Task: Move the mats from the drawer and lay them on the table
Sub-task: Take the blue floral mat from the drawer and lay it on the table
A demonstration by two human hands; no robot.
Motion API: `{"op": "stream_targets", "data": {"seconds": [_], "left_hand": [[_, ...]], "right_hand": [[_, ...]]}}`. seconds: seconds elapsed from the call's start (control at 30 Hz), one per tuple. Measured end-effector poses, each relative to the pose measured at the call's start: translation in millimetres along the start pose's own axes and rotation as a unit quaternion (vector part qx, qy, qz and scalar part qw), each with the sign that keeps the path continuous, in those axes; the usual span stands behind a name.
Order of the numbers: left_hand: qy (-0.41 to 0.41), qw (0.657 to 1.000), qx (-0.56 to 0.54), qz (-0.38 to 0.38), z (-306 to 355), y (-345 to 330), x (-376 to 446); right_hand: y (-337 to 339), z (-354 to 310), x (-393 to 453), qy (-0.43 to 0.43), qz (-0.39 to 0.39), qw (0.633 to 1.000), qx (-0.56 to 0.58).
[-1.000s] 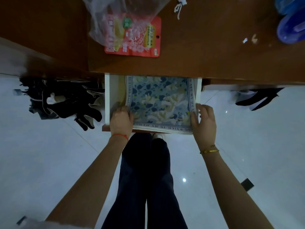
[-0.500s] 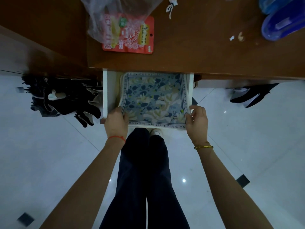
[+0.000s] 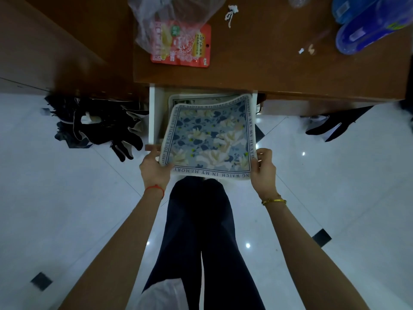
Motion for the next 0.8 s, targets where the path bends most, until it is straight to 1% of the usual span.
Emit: {"op": "stream_targets", "data": {"seconds": [0.1, 0.17, 0.3, 0.43, 0.53, 0.67, 0.8], "left_hand": [[0.017, 0.998, 0.018, -0.063, -7, -8, 0], [0.023, 0.995, 0.022, -0.092, -13, -14, -1], [0.008, 0.995, -0.015, -0.101, -16, -14, -7], [-0.013, 0.991, -0.046, -0.121, -10, -12, -16], [-0.022, 0.988, -0.068, -0.139, -4, -6, -26], [-0.043, 0.981, -0.088, -0.167, 8, 10, -49], [-0.086, 0.973, -0.093, -0.194, 34, 35, -87]], "right_hand": [[-6, -1, -3, 0.001, -0.028, 0.999, -0.019], [-10, 0, -3, -0.002, -0.048, 0.998, -0.032], [-18, -2, -7, -0.005, -0.069, 0.997, -0.042], [-13, -7, -19, 0.001, -0.053, 0.998, -0.038], [-4, -18, -35, 0.000, -0.034, 0.999, -0.014], [11, -39, -69, 0.005, -0.012, 1.000, 0.013], [28, -62, -114, 0.011, 0.007, 0.999, 0.035]]}}
Point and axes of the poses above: each hand's wrist, its own x-axis towards the middle knuckle, its own y-axis out of the back of the hand, z = x × y, the point moved 10 cm from there along x, towards the middle knuckle, and after that the axes turned 14 degrees about -z, right-handed, at the moved point
